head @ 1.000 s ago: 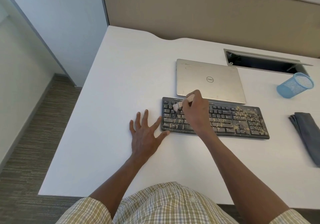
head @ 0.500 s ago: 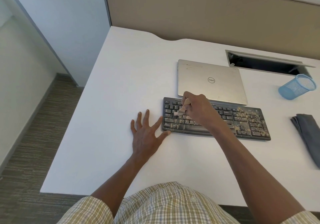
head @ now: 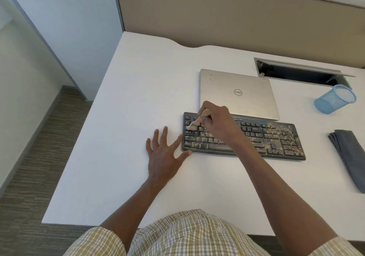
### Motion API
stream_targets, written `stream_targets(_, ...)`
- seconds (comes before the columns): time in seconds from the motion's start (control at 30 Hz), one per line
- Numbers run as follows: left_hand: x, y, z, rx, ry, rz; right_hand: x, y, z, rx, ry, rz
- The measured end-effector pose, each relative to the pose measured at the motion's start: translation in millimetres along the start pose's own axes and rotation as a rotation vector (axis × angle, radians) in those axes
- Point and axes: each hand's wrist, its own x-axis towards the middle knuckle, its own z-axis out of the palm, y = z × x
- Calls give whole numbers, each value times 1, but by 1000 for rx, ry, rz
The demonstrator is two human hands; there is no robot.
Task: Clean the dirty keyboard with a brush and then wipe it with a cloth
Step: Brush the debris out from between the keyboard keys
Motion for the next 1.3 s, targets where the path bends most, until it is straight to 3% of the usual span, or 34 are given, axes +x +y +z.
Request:
stream_targets(0.13,0,0,0,0,-7,-1,-7,9,6,-61,-15,1)
stream_targets(0.23,0,0,0,0,-3,-4,-11,17,-3,-100,16,103)
stream_targets(0.4,1,-1,1,-10,-4,-2,-7,16,-3,76,340,318)
stream_targets(0.47,1,-1,1,-5,-12,-2,-8,16,5,61,389,333)
stream_targets(0.6,1,-1,0,-1,-25,-2,-19,18,20,-21,302,312)
stream_targets(0.77,1,-1,0,1,-16,1,-15,13,17,31,403,298)
stream_targets(0.9,1,0,-1,-11,-19,-1,-17,18,19,-52,312,290)
stream_targets(1.3,1,1,-2,-6,-29,-7,-14,21,12,40,324,306)
